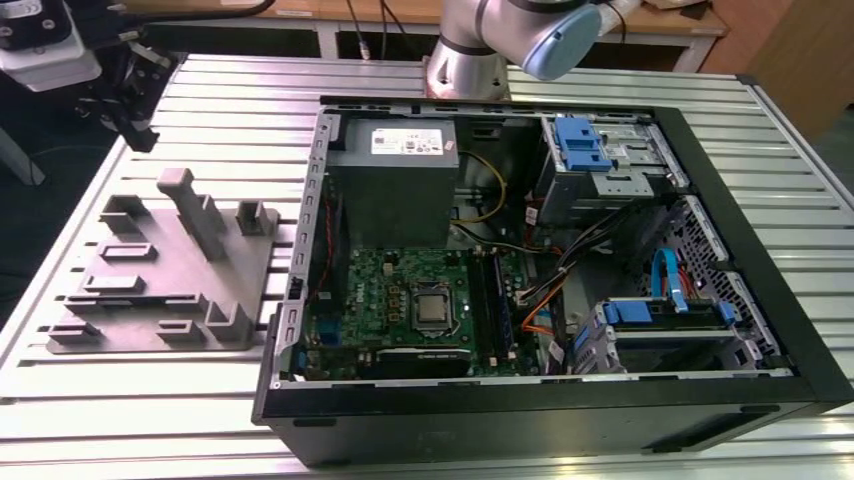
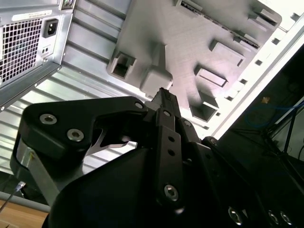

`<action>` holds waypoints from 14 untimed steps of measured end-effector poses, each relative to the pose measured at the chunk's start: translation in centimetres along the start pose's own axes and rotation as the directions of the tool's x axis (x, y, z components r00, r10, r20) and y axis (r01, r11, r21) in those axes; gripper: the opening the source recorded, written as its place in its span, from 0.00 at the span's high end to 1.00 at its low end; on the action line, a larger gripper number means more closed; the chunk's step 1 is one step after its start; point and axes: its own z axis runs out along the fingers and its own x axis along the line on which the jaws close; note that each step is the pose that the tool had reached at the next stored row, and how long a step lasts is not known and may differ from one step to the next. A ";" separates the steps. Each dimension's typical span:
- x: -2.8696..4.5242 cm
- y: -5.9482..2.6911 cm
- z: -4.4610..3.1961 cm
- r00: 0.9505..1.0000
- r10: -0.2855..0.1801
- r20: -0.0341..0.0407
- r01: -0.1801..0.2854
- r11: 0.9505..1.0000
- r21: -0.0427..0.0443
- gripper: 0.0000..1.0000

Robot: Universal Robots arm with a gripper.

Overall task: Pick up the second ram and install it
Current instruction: 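Reach for the second ram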

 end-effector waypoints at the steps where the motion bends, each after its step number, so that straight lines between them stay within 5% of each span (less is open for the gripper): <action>1: 0.05 -0.13 0.06 1.000 0.000 0.000 0.000 1.000 0.000 0.93; 14: 1.58 -0.95 0.88 1.000 0.000 0.000 0.000 1.000 0.000 0.93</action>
